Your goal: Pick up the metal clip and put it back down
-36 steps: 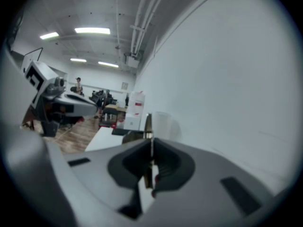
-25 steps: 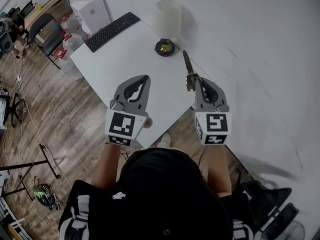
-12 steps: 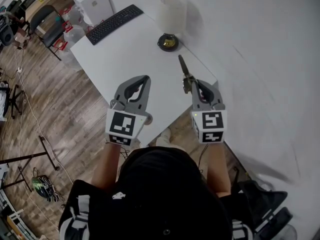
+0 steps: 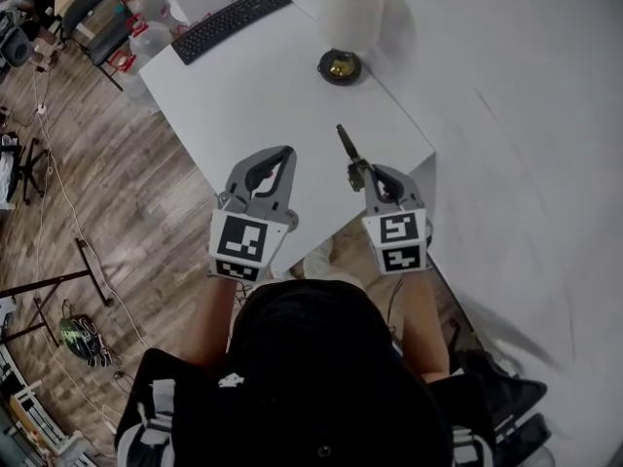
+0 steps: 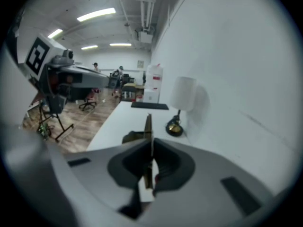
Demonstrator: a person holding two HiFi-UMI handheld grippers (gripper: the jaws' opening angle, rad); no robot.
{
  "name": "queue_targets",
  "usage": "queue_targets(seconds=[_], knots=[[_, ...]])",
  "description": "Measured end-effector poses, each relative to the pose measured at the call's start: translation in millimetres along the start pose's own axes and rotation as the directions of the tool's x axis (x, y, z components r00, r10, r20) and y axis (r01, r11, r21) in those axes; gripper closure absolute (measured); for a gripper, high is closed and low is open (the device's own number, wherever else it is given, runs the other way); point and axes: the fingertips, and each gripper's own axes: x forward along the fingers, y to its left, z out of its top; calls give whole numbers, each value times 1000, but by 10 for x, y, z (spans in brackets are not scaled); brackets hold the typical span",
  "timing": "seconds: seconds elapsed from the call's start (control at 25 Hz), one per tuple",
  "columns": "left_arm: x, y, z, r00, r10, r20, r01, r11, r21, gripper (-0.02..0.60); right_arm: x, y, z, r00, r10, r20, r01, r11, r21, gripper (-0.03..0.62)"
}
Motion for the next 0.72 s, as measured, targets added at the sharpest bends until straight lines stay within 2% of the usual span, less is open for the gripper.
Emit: queue_targets(seconds=[0.36,0.6,0.72], knots=[[43,-77,-335,997,8,-81,-9,1000,-12,557,457,316,-626,977,112,-183,-133,985,-107,556],[-26,0,-550,991,38,-127,-43,998,-37,557,736,390,-998,942,154,-297,-206,966,-153,556],[-62,24,-618,989,56,-138,-62,997,-42,557,904,331,-1150,930,140,-339,-221,952,-212,556]])
